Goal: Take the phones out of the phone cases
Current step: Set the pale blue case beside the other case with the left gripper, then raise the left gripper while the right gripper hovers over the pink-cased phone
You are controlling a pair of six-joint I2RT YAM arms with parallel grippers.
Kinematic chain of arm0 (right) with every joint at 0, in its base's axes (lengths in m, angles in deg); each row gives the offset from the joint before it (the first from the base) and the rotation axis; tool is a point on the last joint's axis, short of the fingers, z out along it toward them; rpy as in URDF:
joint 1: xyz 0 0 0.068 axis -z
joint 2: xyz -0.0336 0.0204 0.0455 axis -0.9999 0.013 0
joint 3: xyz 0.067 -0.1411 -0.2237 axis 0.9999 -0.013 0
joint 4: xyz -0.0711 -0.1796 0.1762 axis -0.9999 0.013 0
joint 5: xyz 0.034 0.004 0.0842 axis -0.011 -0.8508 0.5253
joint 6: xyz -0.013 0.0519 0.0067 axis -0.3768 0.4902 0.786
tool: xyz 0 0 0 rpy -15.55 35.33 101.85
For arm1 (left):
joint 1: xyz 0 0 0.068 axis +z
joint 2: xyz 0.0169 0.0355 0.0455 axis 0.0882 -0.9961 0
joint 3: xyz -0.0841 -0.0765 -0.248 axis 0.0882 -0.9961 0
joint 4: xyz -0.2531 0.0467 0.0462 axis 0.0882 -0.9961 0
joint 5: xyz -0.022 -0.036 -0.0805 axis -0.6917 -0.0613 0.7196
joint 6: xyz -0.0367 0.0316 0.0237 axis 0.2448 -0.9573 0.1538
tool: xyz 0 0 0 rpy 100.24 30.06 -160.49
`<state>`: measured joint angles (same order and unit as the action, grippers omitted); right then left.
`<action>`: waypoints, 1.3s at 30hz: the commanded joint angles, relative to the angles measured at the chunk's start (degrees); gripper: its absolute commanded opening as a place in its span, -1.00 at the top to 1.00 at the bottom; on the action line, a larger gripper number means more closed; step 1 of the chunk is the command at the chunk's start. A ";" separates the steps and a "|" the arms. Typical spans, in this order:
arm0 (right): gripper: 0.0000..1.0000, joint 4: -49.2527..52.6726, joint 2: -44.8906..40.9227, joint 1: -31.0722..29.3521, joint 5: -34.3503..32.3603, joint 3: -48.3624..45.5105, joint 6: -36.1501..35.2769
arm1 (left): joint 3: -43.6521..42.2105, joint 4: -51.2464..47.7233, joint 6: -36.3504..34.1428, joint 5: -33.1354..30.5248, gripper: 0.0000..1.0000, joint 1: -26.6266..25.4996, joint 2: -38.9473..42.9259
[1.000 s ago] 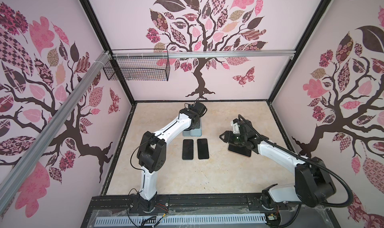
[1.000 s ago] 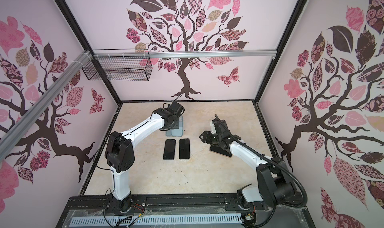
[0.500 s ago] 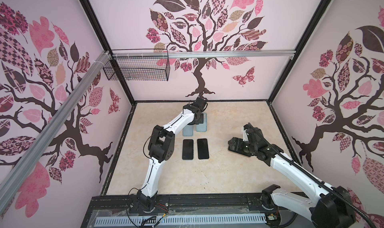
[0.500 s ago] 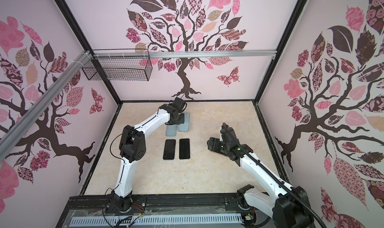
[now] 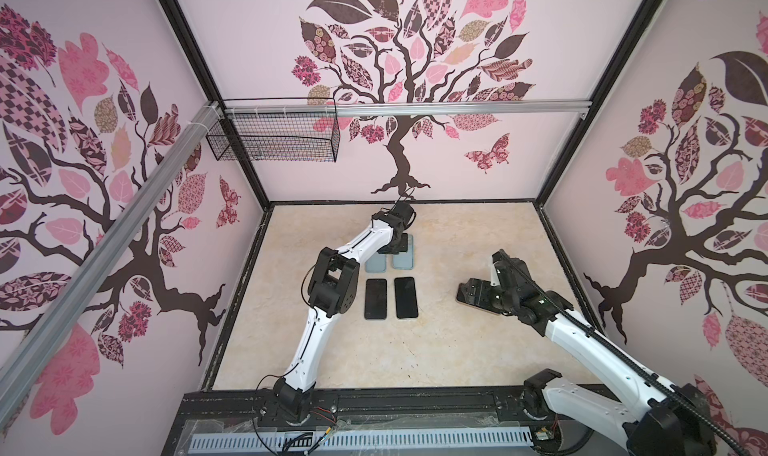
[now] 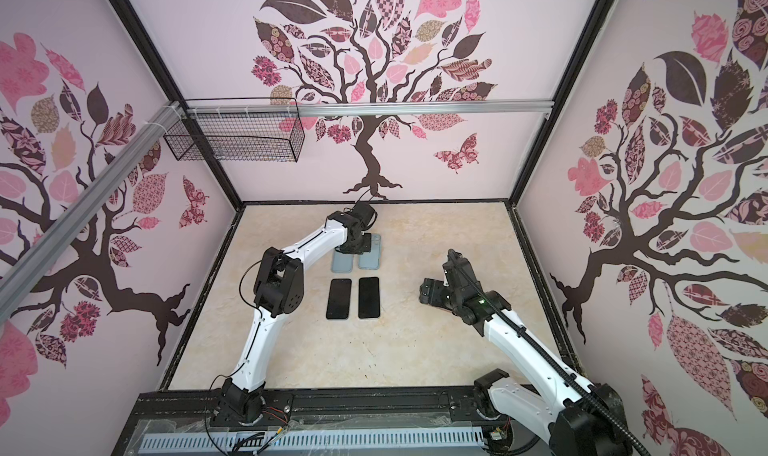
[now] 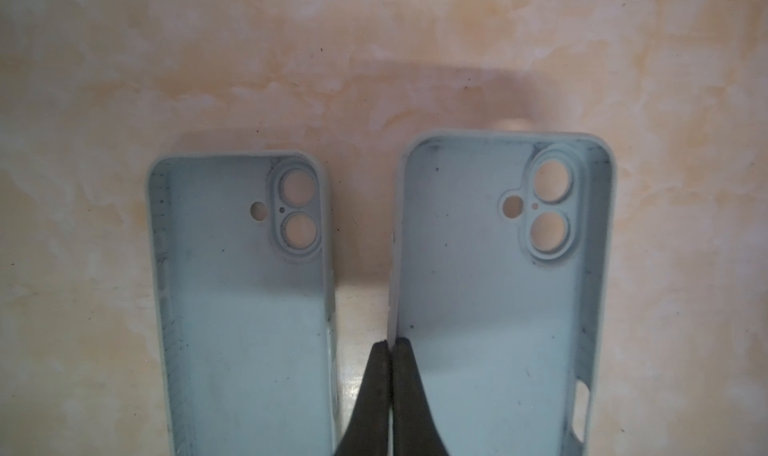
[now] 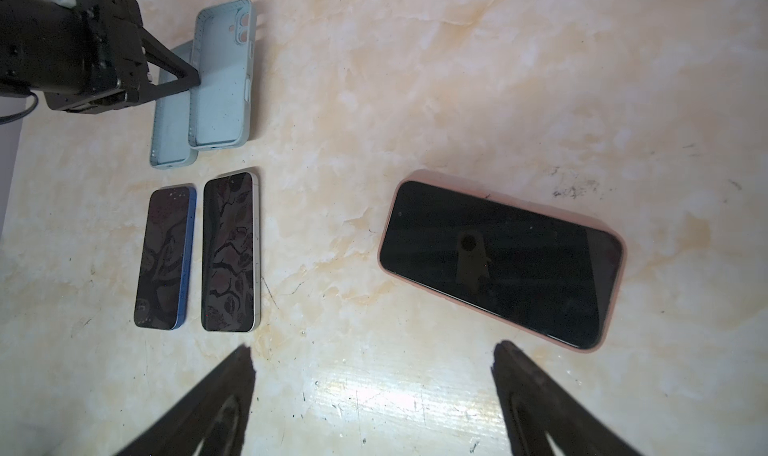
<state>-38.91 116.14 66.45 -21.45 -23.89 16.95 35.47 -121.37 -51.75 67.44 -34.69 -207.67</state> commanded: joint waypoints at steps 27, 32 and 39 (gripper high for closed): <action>-0.92 2.08 1.37 -0.13 -1.66 0.83 -1.06 | 5.56 -3.02 0.74 3.81 0.35 1.02 -1.57; -0.99 4.07 5.58 -0.06 -4.06 2.80 -0.72 | 2.90 -1.80 0.32 5.80 0.31 0.86 4.64; -0.99 2.77 13.26 1.15 -5.18 5.31 -1.30 | -9.29 5.72 -0.84 7.35 0.25 -1.29 21.47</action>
<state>-36.81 126.48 66.73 -25.10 -21.29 16.09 30.14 -120.32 -51.77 73.52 -34.62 -193.66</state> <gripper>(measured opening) 0.995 0.370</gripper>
